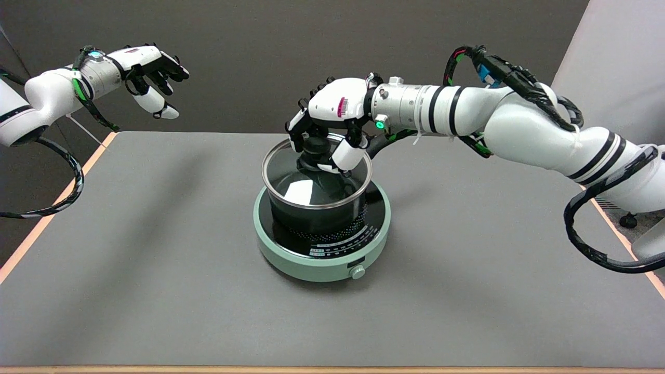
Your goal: Pick up the pot lid.
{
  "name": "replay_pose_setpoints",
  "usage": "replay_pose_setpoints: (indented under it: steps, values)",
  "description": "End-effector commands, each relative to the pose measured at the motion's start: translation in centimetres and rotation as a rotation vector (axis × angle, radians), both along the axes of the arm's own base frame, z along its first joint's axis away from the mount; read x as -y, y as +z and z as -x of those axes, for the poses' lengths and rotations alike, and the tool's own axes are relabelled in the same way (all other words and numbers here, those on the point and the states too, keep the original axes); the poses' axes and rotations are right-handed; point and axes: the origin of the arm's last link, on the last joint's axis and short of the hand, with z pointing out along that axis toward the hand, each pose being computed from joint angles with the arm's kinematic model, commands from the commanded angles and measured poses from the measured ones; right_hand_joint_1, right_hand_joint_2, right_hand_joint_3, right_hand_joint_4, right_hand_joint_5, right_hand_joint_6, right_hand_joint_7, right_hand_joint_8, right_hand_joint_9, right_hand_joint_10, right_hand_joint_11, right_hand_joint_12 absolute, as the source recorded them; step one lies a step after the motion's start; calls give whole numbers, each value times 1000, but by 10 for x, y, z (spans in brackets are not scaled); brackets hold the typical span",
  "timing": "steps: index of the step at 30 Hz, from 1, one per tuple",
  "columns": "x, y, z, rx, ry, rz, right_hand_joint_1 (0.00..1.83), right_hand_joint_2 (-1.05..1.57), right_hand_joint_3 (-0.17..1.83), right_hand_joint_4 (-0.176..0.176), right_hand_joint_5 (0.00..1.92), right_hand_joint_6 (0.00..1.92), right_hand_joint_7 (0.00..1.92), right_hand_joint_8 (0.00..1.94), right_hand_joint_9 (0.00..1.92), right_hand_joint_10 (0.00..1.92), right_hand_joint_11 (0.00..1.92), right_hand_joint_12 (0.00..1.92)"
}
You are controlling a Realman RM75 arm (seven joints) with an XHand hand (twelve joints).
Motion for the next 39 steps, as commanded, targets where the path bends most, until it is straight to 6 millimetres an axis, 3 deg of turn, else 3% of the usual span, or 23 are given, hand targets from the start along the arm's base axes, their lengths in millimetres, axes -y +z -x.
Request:
replay_pose_setpoints:
  steps: [1,3,4,5,6,8,11,12,13,14,16,19,21,22,23,24,28,29,30,36,39]
  values:
    - [0,1,1,8,9,3,945,750,793,166,619,880,749,729,724,902,516,883]
    - [0,1,0,10,12,3,946,761,799,170,607,950,731,827,704,978,526,901]
    - [0,1,0,12,15,2,881,1099,331,175,674,1395,721,895,699,1014,533,924]
    - [0,1,0,13,17,2,873,1136,285,176,681,1460,712,949,693,1056,534,938]
    - [0,1,0,16,19,2,876,1125,305,176,686,1462,709,989,692,1084,538,945]
    - [0,1,0,21,25,2,1128,1161,216,40,672,1507,757,1370,718,1188,548,985]
    - [1,1,-1,30,34,3,1117,1157,257,34,645,1514,744,1449,730,1366,514,1161]
    - [-9,-11,0,9,30,-44,1117,1155,270,29,634,1518,739,1474,731,1409,504,1198]
    - [-37,-42,3,-48,17,-171,1112,1154,291,24,618,1533,732,1506,723,1472,490,1247]
    - [0,1,-1,30,34,3,1110,1156,300,21,607,1544,725,1526,713,1520,477,1290]
    - [1,2,-1,31,34,5,1110,1134,356,10,594,1560,730,1548,688,1596,456,1378]
    - [0,2,-1,32,31,5,1102,1186,263,1,576,1556,722,1546,737,1555,498,1321]
    - [0,2,0,32,30,5,1126,1111,376,-7,601,1544,765,1518,712,1634,452,1455]
    - [-10,-11,0,10,27,-46,1131,1102,386,-14,603,1539,775,1511,719,1634,454,1463]
    - [-37,-42,4,-45,14,-170,1127,1119,366,-19,589,1551,769,1523,739,1605,487,1424]
    - [0,3,-1,34,30,7,1126,1127,354,-24,582,1554,770,1523,753,1592,513,1406]
    - [0,3,-1,36,28,7,1138,1129,325,-39,590,1532,795,1486,778,1573,550,1430]
    - [0,4,-1,35,25,9,1151,1110,349,-28,590,1520,802,1479,785,1577,549,1440]
    - [0,5,-1,34,23,12,1341,867,673,170,537,1407,839,1433,784,1620,535,1518]
    - [-2,8,-8,41,16,16,1344,869,688,176,543,1377,820,1463,789,1654,573,1560]
    - [-4,8,-9,48,11,14,1344,833,793,176,487,1529,813,1530,756,1732,566,1634]
